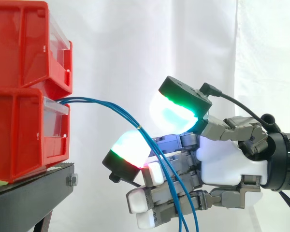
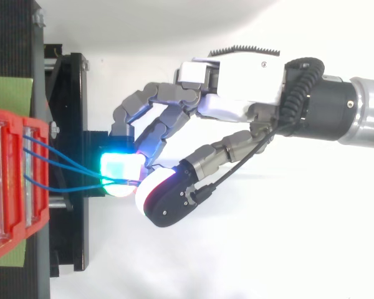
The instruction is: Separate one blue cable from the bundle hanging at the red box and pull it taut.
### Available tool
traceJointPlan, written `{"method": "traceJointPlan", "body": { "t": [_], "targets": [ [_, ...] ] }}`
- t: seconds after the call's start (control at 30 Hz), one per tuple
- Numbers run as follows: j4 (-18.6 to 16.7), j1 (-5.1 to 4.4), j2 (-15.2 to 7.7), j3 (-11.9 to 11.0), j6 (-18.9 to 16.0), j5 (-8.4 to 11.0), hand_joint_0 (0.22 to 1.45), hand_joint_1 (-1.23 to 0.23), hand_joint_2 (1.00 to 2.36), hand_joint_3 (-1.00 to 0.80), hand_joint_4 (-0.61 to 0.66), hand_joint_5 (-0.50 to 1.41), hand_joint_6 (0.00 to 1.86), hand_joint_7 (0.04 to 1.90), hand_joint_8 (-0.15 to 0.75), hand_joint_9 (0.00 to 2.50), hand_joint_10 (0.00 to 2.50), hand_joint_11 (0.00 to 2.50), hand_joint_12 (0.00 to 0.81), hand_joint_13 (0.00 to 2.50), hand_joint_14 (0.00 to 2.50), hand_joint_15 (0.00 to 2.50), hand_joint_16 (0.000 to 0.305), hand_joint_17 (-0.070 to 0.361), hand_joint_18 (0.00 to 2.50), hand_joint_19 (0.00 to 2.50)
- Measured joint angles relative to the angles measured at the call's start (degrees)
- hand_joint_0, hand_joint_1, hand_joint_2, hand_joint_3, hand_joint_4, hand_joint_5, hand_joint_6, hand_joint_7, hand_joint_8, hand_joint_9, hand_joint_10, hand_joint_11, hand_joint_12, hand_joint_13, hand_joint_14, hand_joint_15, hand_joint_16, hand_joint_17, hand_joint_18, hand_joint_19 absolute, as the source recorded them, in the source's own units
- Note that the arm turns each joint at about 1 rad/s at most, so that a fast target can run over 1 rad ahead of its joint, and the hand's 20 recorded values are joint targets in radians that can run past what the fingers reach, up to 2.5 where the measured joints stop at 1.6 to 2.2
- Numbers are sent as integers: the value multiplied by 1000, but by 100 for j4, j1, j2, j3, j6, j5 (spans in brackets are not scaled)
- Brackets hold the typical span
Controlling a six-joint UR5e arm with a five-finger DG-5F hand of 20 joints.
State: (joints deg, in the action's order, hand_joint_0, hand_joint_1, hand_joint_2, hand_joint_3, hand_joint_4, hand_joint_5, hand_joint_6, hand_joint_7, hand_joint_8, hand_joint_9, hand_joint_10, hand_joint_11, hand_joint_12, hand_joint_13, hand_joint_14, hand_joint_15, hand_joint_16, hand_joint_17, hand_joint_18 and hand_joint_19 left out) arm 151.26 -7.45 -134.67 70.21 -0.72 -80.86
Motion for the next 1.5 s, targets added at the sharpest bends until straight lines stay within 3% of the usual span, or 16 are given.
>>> {"method": "traceJointPlan", "body": {
  "t": [0.07,0.23,0.37,0.47,0.53,0.73,1.0,1.13,1.3,1.4,1.5],
  "targets": [
    [0,-1,0,0,-1,0,689,-850,1017,-248,49,-129,941,1131,367,998,12,686,324,935,15,433,33,74,712,382],
    [0,-2,1,-4,-1,0,731,-864,1021,-159,13,-151,978,1134,370,991,13,731,327,942,15,454,33,75,716,394],
    [0,-8,0,-4,-1,2,792,-876,1019,-221,-13,-163,991,1099,361,986,11,758,327,945,15,463,33,74,702,424],
    [0,-9,0,-6,-9,11,836,-852,1006,-413,-16,-163,993,1036,355,1001,11,776,320,946,15,471,32,72,694,445],
    [0,-9,-1,-6,-13,13,837,-859,1000,-494,-16,-159,987,1079,356,1025,12,781,318,952,17,476,32,72,710,431],
    [0,-4,0,-11,-21,19,749,-880,1000,-500,39,-129,965,1199,373,1136,12,821,317,1008,18,464,31,70,777,375],
    [42,36,1,-73,-45,2,553,-797,1000,-500,81,-102,938,1120,382,1198,15,804,327,1051,15,469,34,76,814,387],
    [218,59,11,-157,-48,-7,552,-782,1000,-500,83,-100,931,1116,385,1198,14,787,328,1056,15,468,34,77,826,395],
    [440,73,91,-202,-31,-14,646,-752,1000,-500,78,-101,922,1190,381,1183,14,780,322,1052,17,479,34,75,818,424],
    [529,78,150,-207,-21,-14,670,-826,1015,-303,85,-114,933,1164,381,1130,15,777,334,1038,17,488,35,79,810,444],
    [580,88,185,-218,-20,-15,695,-854,1016,-278,62,-137,948,1095,370,1076,11,776,337,1008,16,491,36,81,803,458]
  ]
}}
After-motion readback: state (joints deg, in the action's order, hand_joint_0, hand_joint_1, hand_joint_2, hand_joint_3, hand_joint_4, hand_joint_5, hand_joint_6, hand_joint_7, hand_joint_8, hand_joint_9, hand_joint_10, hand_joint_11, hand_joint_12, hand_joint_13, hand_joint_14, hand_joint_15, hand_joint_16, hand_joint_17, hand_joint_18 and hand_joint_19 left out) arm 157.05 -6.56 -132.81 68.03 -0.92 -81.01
